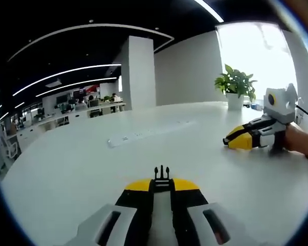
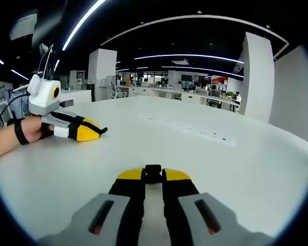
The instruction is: Snap the two parts of the plastic buckle together until the buckle closes and remains connected.
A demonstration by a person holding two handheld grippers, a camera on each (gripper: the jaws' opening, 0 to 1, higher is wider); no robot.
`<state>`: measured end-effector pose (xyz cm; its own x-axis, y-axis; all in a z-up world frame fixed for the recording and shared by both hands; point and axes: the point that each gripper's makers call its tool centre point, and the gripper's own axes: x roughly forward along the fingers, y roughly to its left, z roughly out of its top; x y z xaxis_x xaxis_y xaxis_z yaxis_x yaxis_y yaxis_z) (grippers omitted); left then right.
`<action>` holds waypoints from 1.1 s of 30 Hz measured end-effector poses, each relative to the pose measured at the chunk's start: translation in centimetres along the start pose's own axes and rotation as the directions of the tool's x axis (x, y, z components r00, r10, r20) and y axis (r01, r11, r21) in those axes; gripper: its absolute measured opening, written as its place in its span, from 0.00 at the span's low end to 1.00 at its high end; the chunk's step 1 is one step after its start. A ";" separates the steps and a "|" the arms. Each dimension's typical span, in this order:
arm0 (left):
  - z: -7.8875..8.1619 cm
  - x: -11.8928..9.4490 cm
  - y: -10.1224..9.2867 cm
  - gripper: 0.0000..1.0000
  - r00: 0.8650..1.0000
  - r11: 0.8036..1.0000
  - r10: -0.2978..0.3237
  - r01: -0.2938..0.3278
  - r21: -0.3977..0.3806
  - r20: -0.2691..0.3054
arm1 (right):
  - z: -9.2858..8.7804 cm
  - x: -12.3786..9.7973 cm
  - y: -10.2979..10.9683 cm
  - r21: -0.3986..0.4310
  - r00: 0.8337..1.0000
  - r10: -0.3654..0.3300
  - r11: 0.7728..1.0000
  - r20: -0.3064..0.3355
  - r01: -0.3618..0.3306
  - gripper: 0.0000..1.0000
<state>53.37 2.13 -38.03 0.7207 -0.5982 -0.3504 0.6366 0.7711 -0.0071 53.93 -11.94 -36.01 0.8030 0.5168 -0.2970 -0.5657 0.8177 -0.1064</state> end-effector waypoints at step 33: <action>1.6 -1.0 0.8 0.10 1.000 0.988 -0.022 0.025 -0.155 0.021 | 0.7 -1.3 2.3 0.039 0.996 0.079 0.996 -0.027 -0.078 0.11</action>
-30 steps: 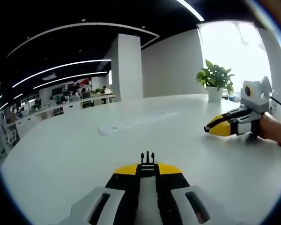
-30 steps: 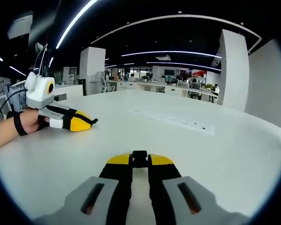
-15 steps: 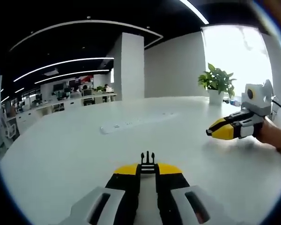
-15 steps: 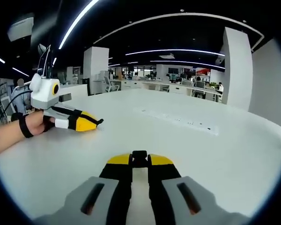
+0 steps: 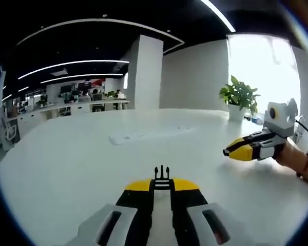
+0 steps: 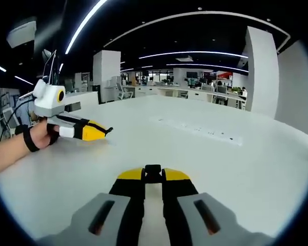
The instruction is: Snap the two parts of the plastic buckle together until the buckle closes and remains connected.
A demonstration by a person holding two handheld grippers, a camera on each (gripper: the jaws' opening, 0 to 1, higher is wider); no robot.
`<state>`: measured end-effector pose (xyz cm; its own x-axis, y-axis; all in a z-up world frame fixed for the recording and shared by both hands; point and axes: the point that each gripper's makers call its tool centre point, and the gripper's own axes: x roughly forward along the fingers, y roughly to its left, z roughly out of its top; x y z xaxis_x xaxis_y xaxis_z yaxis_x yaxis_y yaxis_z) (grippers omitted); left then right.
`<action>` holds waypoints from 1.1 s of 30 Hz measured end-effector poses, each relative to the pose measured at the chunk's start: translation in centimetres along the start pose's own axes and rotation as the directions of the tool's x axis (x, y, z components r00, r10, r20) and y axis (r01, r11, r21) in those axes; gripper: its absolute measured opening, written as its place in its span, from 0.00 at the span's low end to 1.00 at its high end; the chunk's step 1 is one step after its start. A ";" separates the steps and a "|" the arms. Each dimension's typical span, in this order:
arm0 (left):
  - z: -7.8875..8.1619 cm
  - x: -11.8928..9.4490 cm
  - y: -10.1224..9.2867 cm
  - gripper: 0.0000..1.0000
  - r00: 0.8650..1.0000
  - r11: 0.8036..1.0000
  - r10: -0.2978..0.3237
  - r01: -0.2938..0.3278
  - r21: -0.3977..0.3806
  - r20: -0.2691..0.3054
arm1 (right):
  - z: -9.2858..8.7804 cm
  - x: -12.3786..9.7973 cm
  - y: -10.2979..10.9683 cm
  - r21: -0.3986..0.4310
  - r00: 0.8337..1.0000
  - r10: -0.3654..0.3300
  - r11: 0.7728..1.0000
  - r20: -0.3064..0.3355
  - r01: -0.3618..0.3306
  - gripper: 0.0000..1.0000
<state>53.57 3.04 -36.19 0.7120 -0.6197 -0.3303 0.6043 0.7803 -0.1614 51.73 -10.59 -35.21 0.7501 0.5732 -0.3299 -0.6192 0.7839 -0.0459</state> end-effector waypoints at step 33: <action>0.7 -1.6 -3.2 0.10 0.989 0.990 -0.126 0.130 0.049 -0.084 | 1.3 -0.9 0.7 0.010 0.997 0.076 0.997 -0.006 -0.076 0.11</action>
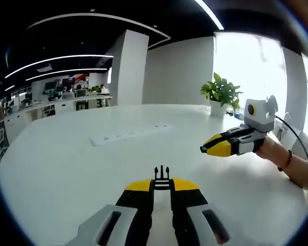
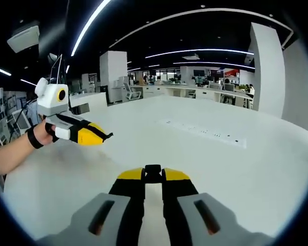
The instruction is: Snap the two parts of the plastic buckle together until the buckle closes and remains connected.
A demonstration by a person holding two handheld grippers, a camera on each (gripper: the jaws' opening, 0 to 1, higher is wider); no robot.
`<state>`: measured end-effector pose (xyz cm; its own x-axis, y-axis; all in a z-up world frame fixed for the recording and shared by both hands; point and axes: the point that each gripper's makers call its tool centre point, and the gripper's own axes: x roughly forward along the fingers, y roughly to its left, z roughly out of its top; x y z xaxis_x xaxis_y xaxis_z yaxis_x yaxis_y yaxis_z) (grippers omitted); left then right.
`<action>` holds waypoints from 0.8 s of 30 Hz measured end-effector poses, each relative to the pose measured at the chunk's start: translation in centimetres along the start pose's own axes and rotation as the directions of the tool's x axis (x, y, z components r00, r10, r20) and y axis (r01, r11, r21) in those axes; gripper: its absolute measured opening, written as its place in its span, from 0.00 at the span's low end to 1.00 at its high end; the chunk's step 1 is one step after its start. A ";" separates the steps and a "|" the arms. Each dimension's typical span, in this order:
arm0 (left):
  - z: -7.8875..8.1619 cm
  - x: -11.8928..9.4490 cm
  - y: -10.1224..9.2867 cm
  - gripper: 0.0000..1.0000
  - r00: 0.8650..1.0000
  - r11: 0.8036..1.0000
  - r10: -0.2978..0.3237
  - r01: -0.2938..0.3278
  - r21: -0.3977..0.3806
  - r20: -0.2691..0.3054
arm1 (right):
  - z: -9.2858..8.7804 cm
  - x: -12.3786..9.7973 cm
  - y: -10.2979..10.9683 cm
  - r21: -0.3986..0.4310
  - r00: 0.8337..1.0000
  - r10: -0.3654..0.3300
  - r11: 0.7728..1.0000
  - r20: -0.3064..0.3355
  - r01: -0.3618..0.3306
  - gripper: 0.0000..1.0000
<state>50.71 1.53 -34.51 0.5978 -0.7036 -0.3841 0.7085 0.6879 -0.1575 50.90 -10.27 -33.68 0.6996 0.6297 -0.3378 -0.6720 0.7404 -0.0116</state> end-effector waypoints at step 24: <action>-1.0 -3.9 -1.6 0.11 0.995 0.996 -0.088 0.088 0.005 -0.045 | 1.0 -0.5 3.4 0.006 0.989 0.144 0.990 -0.020 -0.144 0.10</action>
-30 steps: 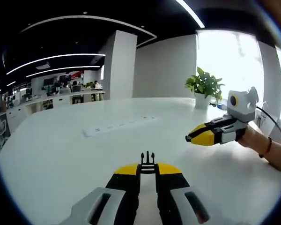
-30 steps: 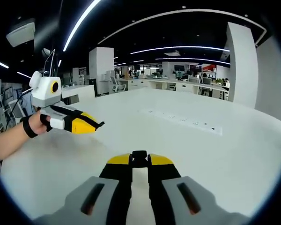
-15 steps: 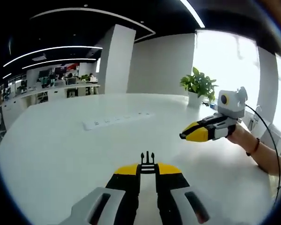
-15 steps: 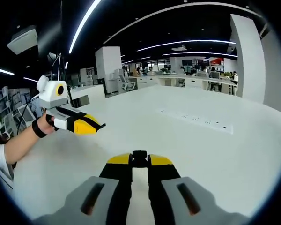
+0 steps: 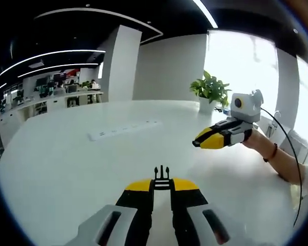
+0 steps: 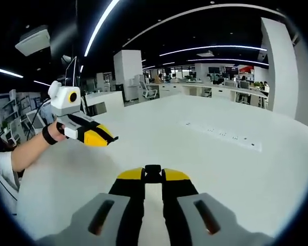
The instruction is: Snap the two parts of the plastic buckle together until the buckle closes and remains connected.
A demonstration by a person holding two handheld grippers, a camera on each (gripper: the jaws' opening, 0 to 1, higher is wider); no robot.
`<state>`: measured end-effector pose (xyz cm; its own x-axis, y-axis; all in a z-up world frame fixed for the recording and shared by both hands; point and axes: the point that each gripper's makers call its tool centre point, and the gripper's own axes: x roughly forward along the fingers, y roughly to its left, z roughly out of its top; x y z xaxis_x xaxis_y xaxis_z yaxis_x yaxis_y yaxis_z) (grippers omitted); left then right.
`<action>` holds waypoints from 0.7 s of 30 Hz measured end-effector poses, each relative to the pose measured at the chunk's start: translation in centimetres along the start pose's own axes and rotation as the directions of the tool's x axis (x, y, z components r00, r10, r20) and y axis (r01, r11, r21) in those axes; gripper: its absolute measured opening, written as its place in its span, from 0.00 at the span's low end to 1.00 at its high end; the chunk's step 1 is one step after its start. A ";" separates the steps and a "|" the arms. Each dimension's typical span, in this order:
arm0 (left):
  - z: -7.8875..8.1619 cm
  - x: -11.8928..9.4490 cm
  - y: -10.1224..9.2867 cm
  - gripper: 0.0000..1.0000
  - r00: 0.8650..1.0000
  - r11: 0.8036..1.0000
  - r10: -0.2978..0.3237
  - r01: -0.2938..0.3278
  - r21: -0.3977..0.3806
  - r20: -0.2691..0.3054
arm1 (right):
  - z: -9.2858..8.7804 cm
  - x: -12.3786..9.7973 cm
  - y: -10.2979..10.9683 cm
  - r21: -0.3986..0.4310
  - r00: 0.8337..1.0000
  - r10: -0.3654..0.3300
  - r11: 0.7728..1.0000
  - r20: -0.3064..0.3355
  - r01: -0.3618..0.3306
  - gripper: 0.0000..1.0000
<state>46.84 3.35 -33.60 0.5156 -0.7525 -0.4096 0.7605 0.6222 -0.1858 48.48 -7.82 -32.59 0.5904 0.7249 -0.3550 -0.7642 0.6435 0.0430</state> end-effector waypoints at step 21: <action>-0.7 -1.8 -1.6 0.11 0.998 0.999 -0.053 0.052 0.006 0.028 | -0.2 0.0 1.1 -0.029 0.998 0.063 0.998 -0.023 -0.064 0.11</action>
<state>44.43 3.83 -33.18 0.4858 -0.7899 -0.3742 0.7887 0.5807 -0.2019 47.53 -7.18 -32.76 0.5347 0.7585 -0.3726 -0.8076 0.5884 0.0387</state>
